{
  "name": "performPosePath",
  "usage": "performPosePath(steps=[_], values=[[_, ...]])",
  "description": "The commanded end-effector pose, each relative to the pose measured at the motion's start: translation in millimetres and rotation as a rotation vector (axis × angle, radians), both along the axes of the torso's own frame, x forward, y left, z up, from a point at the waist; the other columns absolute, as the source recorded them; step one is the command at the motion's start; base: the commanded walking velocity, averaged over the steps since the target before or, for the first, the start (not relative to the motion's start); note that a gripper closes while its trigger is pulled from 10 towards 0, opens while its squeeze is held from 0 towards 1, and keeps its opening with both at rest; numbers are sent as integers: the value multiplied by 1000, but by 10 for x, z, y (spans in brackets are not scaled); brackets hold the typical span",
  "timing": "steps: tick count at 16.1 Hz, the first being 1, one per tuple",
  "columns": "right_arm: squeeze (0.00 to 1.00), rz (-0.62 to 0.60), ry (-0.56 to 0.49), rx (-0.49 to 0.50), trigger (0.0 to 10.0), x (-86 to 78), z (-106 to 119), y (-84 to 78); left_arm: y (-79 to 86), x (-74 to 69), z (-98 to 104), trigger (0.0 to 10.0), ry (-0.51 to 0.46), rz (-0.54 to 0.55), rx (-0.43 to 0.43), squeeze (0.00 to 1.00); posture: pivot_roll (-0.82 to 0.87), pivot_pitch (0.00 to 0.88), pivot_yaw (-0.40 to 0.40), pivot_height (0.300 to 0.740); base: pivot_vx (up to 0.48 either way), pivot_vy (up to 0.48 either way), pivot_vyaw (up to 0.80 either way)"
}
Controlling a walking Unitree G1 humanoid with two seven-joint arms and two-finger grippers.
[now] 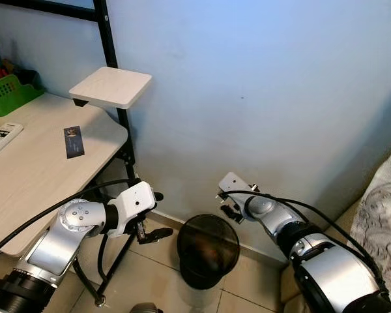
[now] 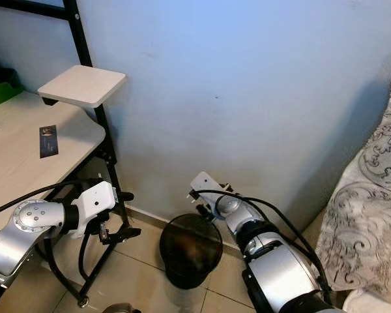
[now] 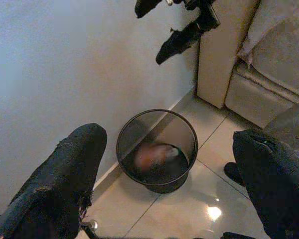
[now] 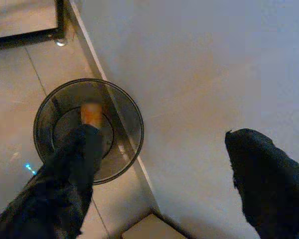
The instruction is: Clean up the room
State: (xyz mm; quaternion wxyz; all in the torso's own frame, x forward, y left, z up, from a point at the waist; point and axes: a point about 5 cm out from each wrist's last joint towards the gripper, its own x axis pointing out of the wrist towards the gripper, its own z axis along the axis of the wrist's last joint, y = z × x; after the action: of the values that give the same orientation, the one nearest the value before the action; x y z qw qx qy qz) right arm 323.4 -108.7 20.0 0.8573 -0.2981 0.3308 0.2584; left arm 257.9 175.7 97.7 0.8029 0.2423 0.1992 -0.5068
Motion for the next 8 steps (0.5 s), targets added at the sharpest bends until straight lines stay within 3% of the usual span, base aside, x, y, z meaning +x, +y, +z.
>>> performPosePath(steps=[1, 4, 6, 8], values=[[1000, -10, 9, 13, 10000, -20, -25, -24, 17, 12, 19, 10000, -13, 5, 10, 0, 171, 0, -60, 740, 0, 0, 0], [1000, -37, 3, 88, 10000, -29, -27, -1, -18, -9, 18, 10000, -13, 30, -36, 0, 172, 0, -62, 740, 0, 0, 0], [1000, -97, -34, 193, 10000, -16, 3, -21, -28, -19, 24, 10000, -33, 120, -96, 0, 169, 0, -61, 740, 0, 0, 0], [1000, -214, -225, 352, 10000, -2, 130, -122, -6, 46, -15, 10000, -83, 388, -176, 16, 158, 0, -53, 740, 0, 0, 0]])
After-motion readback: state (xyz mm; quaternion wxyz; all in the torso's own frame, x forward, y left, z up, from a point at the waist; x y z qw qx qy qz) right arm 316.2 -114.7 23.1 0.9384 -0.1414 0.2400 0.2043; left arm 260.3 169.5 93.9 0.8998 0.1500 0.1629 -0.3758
